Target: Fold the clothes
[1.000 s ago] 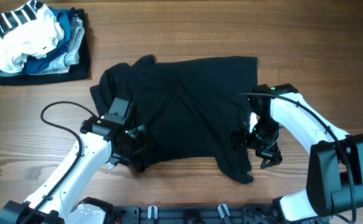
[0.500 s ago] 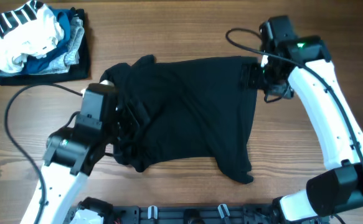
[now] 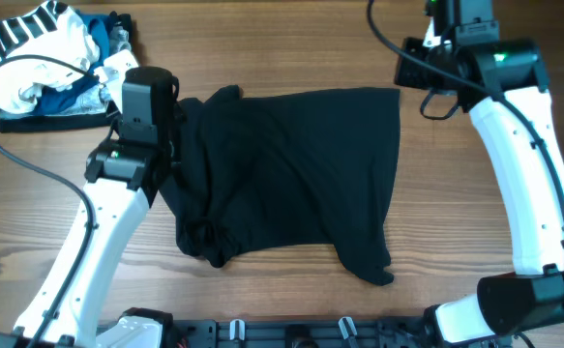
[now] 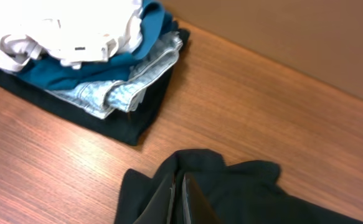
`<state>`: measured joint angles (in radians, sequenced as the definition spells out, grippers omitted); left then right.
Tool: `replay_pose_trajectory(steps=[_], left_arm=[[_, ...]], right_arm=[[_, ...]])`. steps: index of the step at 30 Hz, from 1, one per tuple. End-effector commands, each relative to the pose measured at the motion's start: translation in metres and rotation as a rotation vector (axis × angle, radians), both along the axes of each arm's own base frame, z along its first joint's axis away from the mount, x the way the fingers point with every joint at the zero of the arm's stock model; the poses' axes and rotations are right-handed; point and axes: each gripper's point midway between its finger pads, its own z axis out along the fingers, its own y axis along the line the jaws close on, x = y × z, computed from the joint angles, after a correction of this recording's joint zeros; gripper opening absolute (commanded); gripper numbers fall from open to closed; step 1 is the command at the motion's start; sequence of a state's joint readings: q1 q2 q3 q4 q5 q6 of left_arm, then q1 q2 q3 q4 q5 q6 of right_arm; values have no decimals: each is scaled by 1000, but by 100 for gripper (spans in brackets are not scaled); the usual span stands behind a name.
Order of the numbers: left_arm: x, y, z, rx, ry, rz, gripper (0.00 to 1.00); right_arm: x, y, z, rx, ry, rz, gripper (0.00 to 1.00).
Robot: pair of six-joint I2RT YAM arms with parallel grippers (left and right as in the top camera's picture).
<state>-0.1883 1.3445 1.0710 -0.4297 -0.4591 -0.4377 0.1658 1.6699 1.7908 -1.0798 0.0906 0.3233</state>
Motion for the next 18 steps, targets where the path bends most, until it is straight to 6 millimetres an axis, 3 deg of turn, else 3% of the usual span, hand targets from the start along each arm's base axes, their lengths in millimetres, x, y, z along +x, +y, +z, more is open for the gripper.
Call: replay_pose_trajectory(steps=[1,3,5,6,8,10,12,14,18], left_arm=[[3,8,-3,-19,12,-14,9],[3,7,-4,-16,20,-30,16],[3,3,-6,-32,27,-50,25],[5,2,-6,-33,22,-55,25],[16,8,-2,-22,-15,-43,4],[32,23,1,-4,-62,-22,4],[51,39,-10,-8,-85,9,7],[65,53,-45,-50,-38,6,8],[68,60,-127,-133,138,-15,18]], right_arm=[[27,-27,5,-40,-68,-22,4],[49,-36,-3,-62,-98,-22,4],[66,-42,-28,-77,-67,-24,4],[71,-42,-46,-86,-32,-15,4],[71,-41,-76,-97,50,-2,4],[68,-38,-86,-104,87,12,4],[67,-37,-86,-104,90,15,4],[67,-37,-86,-104,87,15,4],[72,-37,-83,-102,65,13,4]])
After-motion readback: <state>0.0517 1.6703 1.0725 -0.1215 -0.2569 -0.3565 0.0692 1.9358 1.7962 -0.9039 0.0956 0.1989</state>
